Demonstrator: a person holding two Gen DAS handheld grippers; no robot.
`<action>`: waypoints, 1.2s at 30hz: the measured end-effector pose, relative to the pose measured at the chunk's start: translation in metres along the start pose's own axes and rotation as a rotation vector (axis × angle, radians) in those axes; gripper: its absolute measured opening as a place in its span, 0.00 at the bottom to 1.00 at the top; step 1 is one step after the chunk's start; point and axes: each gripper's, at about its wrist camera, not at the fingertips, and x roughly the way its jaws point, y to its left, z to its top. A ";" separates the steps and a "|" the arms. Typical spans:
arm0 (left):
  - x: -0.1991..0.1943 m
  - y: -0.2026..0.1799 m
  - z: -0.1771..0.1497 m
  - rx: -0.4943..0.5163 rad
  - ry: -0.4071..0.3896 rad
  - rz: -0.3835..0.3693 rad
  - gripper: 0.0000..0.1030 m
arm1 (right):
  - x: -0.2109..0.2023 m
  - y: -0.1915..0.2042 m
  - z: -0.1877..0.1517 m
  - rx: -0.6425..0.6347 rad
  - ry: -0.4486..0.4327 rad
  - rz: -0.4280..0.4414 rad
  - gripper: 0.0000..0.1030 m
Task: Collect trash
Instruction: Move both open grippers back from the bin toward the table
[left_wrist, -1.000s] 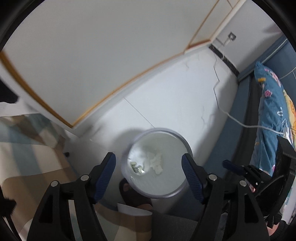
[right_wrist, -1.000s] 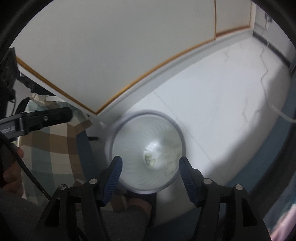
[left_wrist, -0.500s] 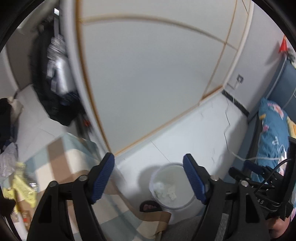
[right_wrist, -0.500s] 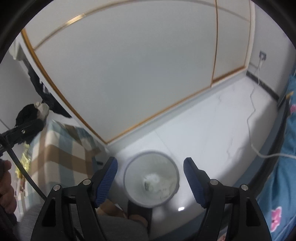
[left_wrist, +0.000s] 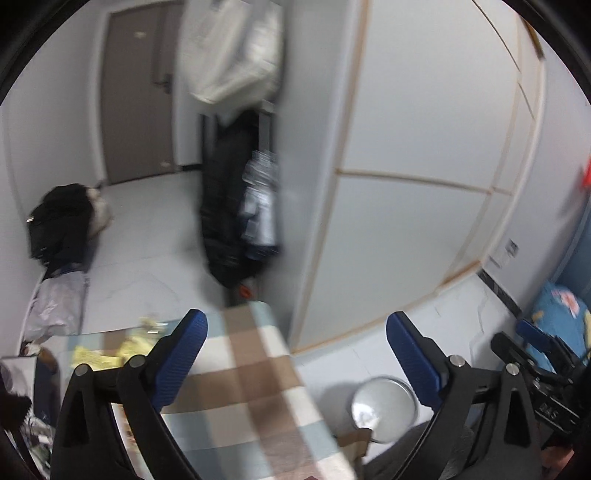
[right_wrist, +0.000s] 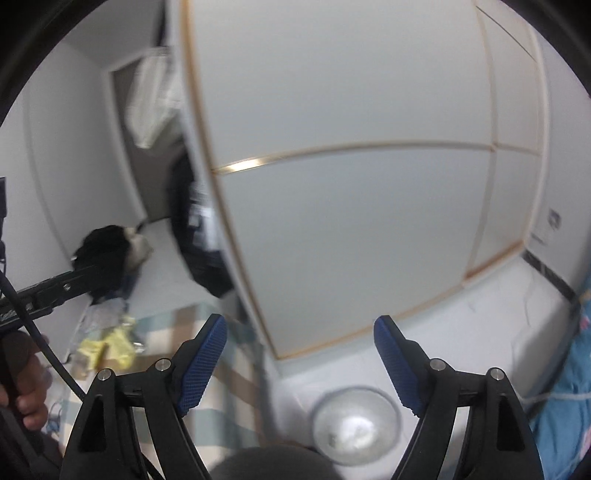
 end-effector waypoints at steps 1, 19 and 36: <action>-0.007 0.011 0.000 -0.017 -0.016 0.018 0.94 | -0.005 0.013 0.002 -0.026 -0.020 0.023 0.79; -0.071 0.143 -0.027 -0.212 -0.150 0.297 0.95 | -0.013 0.195 -0.007 -0.271 -0.141 0.326 0.93; -0.046 0.235 -0.094 -0.344 -0.052 0.374 0.95 | 0.067 0.271 -0.072 -0.322 0.067 0.425 0.93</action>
